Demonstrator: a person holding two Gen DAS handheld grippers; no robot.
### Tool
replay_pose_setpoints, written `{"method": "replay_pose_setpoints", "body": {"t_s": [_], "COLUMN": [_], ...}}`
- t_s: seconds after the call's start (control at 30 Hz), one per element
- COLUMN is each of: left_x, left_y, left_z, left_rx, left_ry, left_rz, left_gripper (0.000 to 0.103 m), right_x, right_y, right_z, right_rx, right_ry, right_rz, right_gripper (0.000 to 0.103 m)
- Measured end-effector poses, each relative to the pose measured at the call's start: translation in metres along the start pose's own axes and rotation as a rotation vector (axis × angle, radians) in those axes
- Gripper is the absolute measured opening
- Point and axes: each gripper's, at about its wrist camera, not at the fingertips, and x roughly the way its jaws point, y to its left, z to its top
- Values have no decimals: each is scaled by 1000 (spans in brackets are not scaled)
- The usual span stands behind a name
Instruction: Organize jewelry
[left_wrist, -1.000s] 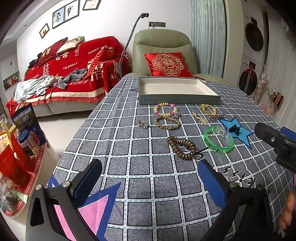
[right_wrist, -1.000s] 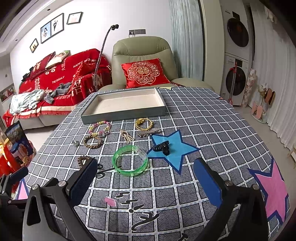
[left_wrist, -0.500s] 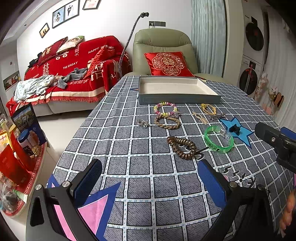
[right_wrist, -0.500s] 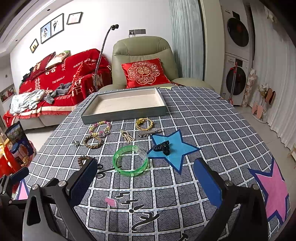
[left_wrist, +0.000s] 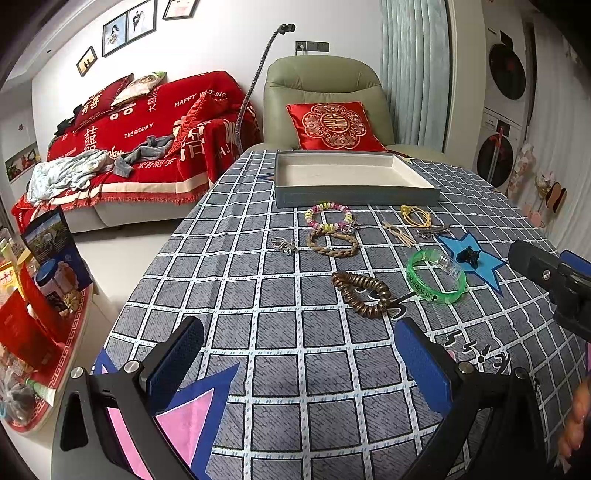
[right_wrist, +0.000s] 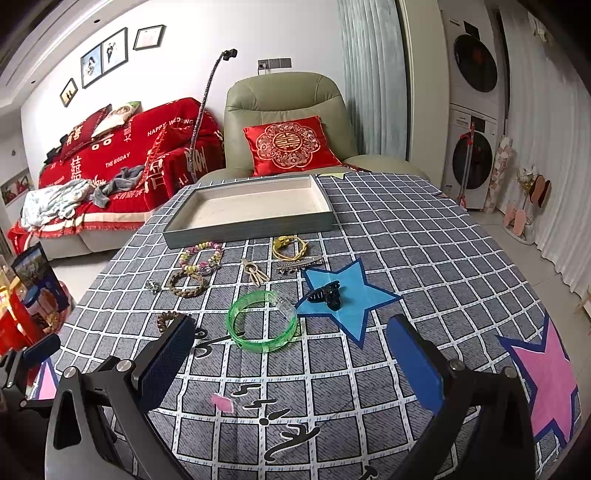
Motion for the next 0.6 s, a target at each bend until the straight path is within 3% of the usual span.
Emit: {"method": "replay_pose_setpoints", "body": {"t_s": [0.6], "left_x": [2], "left_y": [-2], "left_z": [0], "left_rx": [5], "left_ry": [8], "left_rz": [-1], "left_gripper": [103], "right_x": [0], "right_y": [-1], "right_z": [0], "right_rx": [0], "right_ry": [0], "right_rz": [2], "right_gripper": [103]}}
